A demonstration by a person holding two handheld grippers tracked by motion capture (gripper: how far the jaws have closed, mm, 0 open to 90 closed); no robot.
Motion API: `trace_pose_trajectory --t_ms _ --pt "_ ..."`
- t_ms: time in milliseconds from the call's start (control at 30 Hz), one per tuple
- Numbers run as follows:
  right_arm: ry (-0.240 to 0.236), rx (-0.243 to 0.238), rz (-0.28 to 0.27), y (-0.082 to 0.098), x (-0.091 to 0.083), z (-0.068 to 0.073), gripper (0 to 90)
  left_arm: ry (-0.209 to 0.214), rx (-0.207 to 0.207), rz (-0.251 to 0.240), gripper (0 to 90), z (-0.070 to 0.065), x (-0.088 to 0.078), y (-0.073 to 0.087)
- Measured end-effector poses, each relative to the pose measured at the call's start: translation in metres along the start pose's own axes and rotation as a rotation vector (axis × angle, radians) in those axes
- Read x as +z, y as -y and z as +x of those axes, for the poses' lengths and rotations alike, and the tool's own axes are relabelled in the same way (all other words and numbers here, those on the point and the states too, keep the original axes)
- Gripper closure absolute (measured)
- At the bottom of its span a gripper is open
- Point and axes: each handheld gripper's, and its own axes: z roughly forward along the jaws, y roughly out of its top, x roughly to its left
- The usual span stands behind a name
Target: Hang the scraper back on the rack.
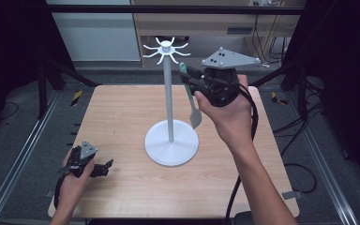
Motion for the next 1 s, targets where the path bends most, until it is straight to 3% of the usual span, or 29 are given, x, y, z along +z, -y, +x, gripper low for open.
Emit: trace_pose_trajectory --t_ms 1000 --pt "0.014 -0.002 0.024 -0.007 0.012 0.004 74.5 0.0 -0.006 -0.004 3.0 0.0 0.0 0.0"
